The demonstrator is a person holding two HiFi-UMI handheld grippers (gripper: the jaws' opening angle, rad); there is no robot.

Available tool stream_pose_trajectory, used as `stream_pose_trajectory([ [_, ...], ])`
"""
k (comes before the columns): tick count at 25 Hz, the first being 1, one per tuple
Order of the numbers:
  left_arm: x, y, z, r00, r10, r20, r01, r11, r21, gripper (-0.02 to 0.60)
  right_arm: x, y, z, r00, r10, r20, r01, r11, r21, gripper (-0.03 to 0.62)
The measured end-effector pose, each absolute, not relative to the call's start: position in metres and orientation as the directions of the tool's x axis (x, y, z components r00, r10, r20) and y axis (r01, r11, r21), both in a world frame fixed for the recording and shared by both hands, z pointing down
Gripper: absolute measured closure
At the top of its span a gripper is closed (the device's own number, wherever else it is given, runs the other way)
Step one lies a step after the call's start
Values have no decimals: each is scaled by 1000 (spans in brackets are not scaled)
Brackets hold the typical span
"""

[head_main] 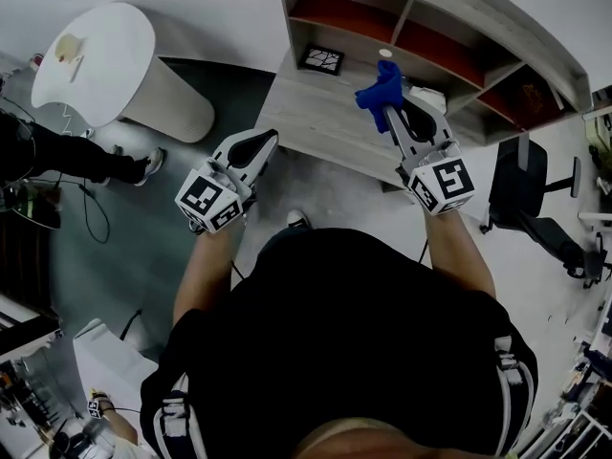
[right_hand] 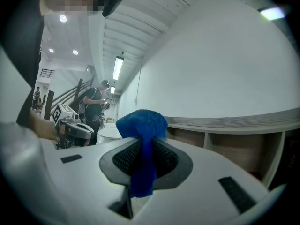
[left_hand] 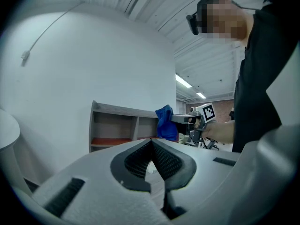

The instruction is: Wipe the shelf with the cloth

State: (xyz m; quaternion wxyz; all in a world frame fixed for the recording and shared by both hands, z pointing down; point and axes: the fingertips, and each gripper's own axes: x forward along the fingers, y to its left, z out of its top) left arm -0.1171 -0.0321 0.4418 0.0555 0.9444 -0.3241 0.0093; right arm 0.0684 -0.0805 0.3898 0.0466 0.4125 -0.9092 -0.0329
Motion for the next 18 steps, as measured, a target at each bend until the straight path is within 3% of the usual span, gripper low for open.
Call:
stream_pose_trajectory([
  [18,-187,-107,437,854,-521,10,-519,-849,100,565,-11,-139,375,-595,-802,56,-793,597,120,536],
])
